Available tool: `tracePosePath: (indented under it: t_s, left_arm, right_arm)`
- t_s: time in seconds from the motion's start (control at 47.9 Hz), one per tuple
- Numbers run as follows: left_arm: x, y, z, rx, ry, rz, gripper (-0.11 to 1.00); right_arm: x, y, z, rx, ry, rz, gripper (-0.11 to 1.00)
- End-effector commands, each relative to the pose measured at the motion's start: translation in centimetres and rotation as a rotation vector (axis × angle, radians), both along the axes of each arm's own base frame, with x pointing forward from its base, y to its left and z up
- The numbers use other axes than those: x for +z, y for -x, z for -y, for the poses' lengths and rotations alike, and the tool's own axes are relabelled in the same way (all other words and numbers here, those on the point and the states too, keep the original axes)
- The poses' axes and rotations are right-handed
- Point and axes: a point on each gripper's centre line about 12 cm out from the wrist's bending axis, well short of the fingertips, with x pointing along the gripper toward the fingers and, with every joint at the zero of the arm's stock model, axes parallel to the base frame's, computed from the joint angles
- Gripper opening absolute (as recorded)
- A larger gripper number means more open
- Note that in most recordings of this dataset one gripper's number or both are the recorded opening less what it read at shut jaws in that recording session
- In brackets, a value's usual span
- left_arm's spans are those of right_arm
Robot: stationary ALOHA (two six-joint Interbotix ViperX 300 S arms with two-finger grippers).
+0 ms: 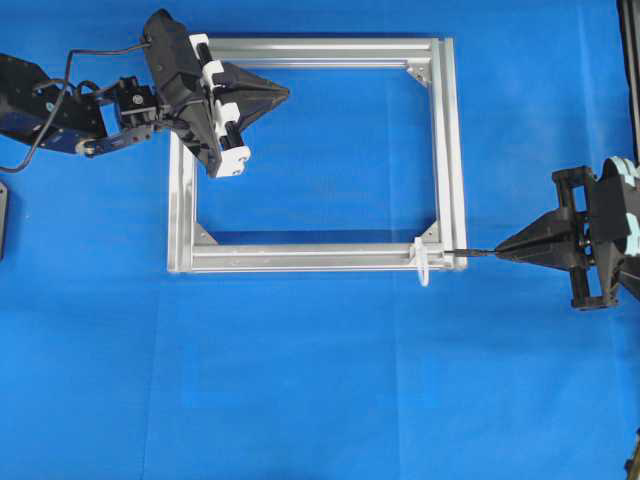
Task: Insert the wire through the string loop located on the right side.
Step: 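Push the plug leftward through the white zip-tie loop with the right gripper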
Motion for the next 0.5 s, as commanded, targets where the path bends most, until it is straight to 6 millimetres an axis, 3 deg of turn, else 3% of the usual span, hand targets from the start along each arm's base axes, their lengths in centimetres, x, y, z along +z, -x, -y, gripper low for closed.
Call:
tracePosePath:
  t_s: [0.0,0.48]
  left_arm:
    - [1.61,-0.28,-0.02,-0.003,-0.019,0.049,0.00]
    - [1.59,-0.33,-0.02,-0.004,-0.019,0.048,0.00]
  right_arm:
    - [0.34,-0.31,-0.01,-0.002,0.000,0.017,-0.04]
    - [0.48,-0.54,-0.07,-0.002,-0.001,0.017,-0.04]
